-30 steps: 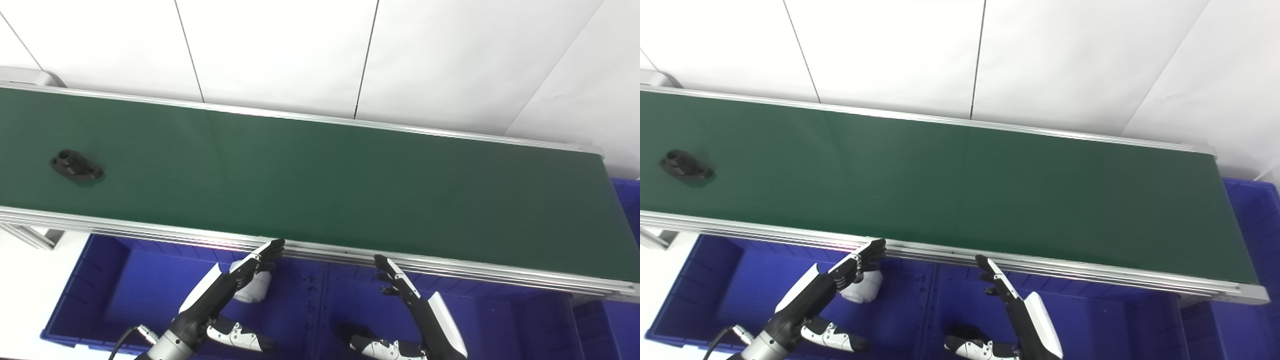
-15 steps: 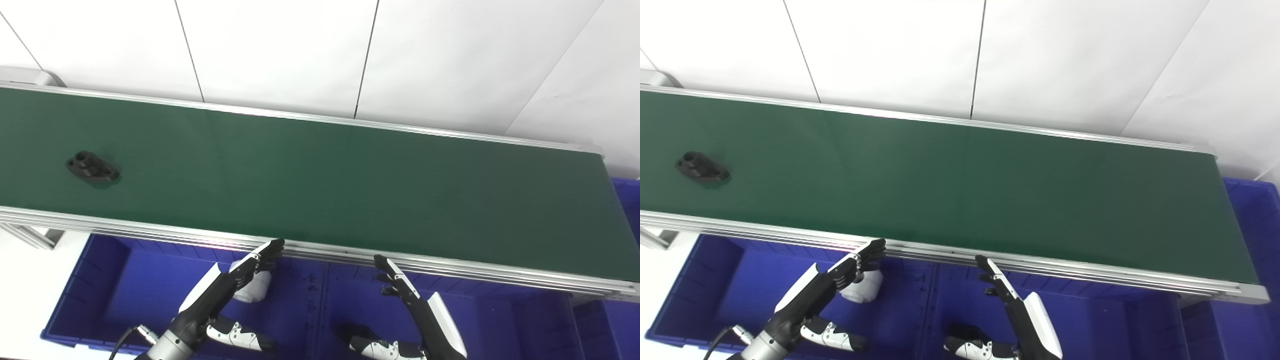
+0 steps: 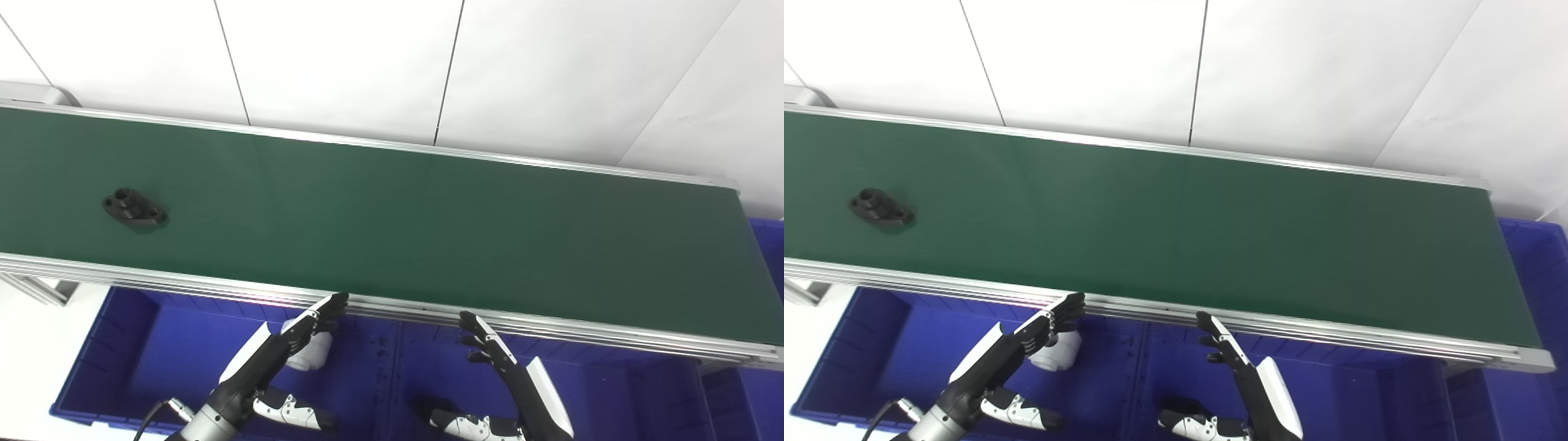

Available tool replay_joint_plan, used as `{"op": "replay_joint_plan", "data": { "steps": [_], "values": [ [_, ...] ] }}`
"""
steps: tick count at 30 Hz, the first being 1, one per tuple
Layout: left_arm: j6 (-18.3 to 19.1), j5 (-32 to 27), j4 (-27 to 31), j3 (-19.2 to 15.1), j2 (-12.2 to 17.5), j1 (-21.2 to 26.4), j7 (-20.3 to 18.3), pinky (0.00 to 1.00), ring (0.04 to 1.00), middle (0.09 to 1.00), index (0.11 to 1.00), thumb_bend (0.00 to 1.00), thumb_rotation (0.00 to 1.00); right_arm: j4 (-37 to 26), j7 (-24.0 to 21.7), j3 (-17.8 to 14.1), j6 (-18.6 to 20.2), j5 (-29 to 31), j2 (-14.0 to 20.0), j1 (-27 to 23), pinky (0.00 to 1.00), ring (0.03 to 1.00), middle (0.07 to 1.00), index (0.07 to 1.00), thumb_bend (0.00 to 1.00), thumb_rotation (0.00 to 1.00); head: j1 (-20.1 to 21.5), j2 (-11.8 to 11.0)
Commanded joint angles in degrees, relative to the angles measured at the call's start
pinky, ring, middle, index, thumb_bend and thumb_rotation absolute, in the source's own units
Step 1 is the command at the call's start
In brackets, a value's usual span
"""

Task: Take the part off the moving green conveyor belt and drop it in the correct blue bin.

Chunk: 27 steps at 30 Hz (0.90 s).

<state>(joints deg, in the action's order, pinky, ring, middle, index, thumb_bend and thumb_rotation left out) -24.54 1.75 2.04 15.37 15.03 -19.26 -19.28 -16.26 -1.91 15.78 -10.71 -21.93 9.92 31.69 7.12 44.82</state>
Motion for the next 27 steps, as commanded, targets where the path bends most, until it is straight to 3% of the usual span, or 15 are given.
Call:
{"op": "replay_joint_plan", "data": {
  "steps": [1,23,27],
  "values": [
    [-2.3,-0.2,1.2,-0.2,0.4,0.4,0.2,0.88,0.929,0.954,0.948,0.81,0.41,-1.8,0.1,-0.2,-0.8,0.3,-0.3,0.4,0.75,0.845,0.902,0.934,0.80,0.34,-0.1,0.3],
    [-2.3,-0.2,1.3,-0.1,0.2,0.3,0.3,0.87,0.922,0.949,0.942,0.80,0.41,-1.8,0.5,-0.4,-1.0,-0.3,-0.5,0.8,0.76,0.847,0.898,0.928,0.81,0.33,-0.5,0.1],
    [-2.4,0.3,1.0,0.1,0.0,0.1,0.6,0.87,0.920,0.950,0.939,0.80,0.41,-1.5,0.5,-0.6,-1.3,-0.1,-0.4,1.0,0.76,0.839,0.891,0.927,0.81,0.32,-4.1,-1.8]
  ]
}}
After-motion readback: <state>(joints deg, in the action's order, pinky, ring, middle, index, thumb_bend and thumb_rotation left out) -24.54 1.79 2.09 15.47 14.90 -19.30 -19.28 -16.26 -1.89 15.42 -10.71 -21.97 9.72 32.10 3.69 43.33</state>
